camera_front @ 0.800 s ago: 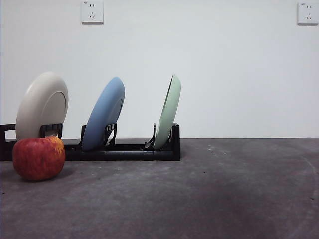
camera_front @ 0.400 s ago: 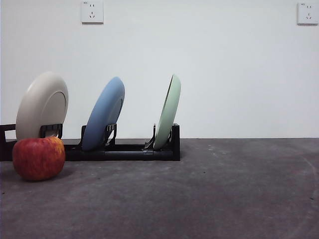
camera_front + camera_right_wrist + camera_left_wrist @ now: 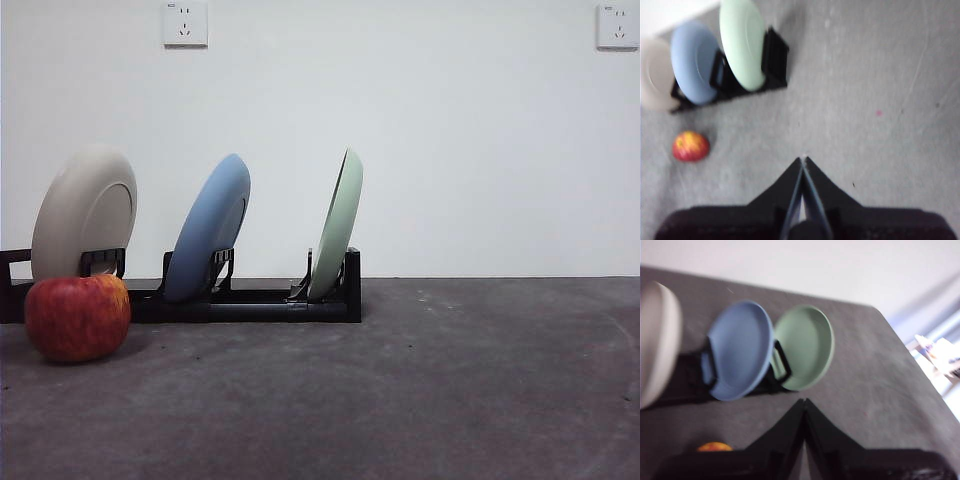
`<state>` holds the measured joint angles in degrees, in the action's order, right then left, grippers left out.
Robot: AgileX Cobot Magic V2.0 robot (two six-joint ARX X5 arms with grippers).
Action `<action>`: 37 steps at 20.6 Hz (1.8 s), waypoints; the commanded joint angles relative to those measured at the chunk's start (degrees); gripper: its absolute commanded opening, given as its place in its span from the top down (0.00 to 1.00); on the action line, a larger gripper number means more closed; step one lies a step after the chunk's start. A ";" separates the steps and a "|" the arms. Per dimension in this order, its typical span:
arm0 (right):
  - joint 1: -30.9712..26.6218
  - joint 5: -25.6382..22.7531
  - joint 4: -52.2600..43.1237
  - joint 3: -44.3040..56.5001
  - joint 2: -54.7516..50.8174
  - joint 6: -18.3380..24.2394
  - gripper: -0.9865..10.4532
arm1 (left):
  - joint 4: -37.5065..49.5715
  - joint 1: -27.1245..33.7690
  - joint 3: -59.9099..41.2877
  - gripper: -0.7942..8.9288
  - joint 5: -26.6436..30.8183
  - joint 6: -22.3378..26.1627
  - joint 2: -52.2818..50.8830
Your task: Take the blue plate from the plate rack,put the plate on the table,take the apple from the table,put the apple in the plate
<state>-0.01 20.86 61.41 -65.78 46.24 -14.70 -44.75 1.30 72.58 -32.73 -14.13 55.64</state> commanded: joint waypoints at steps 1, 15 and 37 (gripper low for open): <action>0.00 0.17 2.16 -0.17 1.40 3.96 0.91 | -0.17 0.11 1.46 0.92 -0.90 1.49 5.16; 0.00 0.17 7.85 -0.17 3.85 7.26 0.91 | -9.22 -13.88 33.22 0.92 11.67 8.44 45.57; 0.00 0.09 10.64 -0.17 3.85 7.15 0.91 | -10.21 -18.12 48.37 0.73 19.06 6.67 64.48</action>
<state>-0.01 20.91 72.16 -65.78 50.13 -7.90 -55.22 -16.67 120.88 -13.65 -6.68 119.15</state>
